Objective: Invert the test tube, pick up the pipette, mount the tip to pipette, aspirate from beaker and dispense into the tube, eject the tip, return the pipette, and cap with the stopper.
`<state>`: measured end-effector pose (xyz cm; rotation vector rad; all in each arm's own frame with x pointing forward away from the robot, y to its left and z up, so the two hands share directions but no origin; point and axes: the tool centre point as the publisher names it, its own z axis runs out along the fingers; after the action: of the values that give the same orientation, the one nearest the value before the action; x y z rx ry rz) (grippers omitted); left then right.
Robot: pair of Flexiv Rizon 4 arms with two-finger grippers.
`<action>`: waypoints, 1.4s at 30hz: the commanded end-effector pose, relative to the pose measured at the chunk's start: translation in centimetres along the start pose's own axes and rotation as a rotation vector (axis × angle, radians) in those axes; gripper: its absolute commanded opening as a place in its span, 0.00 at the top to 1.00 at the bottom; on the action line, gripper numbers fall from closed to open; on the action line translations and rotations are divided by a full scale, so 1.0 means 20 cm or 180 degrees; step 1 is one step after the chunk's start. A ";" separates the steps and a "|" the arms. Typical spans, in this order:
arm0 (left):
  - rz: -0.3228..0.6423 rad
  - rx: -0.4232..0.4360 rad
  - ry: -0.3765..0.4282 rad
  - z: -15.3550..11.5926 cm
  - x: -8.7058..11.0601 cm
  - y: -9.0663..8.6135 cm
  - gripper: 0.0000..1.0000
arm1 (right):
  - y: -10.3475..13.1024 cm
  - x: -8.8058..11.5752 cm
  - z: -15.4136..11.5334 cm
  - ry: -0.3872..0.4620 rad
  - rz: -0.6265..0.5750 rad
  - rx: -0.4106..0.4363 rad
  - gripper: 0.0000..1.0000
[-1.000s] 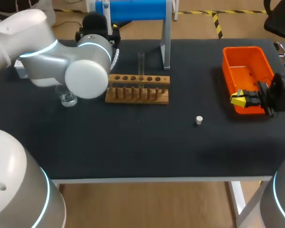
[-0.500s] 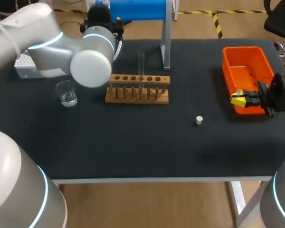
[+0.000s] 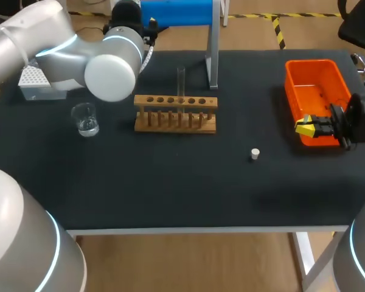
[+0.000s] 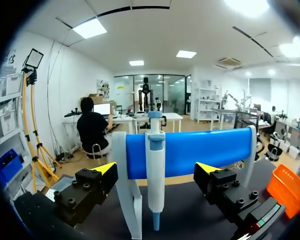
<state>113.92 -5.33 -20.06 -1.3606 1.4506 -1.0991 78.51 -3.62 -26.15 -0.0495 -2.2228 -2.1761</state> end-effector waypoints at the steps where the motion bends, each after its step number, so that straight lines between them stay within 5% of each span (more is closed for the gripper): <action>1: 0.0014 -0.0036 0.0047 0.05 0.01 0.00 0.00 | 0.00 0.00 0.00 0.0000 -0.0001 0.0004 1.00; 42: -0.0027 -0.0067 0.0160 0.20 0.04 -0.01 0.00 | 0.00 0.00 0.00 0.0000 -0.0001 0.0004 1.00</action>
<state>117.32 -6.30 -21.03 -1.3628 1.4871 -1.1322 78.52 -3.62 -26.15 -0.0496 -2.2228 -2.1761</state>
